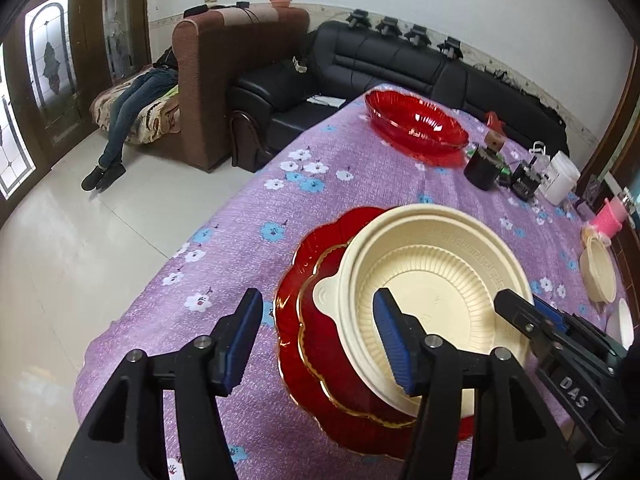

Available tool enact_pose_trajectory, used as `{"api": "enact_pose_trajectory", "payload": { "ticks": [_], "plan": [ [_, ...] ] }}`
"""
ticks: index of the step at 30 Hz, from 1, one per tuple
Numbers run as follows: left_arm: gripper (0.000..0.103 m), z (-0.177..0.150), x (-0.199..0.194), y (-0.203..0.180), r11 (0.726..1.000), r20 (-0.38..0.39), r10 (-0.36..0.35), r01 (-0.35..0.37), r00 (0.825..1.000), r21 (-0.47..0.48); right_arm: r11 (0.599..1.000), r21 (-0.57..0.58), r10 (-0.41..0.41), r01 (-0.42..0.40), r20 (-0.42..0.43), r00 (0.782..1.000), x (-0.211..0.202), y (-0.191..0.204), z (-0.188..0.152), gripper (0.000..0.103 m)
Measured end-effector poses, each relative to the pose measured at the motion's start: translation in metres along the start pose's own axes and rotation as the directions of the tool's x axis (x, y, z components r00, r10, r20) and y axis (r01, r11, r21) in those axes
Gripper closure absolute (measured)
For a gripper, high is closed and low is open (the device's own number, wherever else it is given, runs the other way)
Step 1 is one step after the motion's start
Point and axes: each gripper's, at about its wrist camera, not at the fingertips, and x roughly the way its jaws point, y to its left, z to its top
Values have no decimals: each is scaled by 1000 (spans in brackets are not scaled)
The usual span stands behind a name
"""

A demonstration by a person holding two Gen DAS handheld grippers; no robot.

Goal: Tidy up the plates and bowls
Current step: 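Carry the cream bowl over the red plate stack and lower it in, then open the right gripper and lift it off the cream bowl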

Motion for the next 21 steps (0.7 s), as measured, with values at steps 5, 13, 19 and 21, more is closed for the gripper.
{"api": "enact_pose_trajectory", "payload": {
  "ticks": [5,13,19,21],
  "plan": [
    [35,-2,-26,-1,1000,82,-6,7,997,-11,1000,8,11,-12,34,999,-7,-1,1,56],
    [18,-9,-75,-19,996,295,78,-86,952,16,1000,25,13,-17,144,990,-42,-5,0,54],
    [4,-19,-109,-34,993,445,101,-119,890,11,999,38,-25,17,229,973,-79,-16,-10,42],
    [0,-23,-115,-45,991,475,99,-130,874,32,998,46,-41,31,244,969,-88,-22,-16,41]
  ]
}}
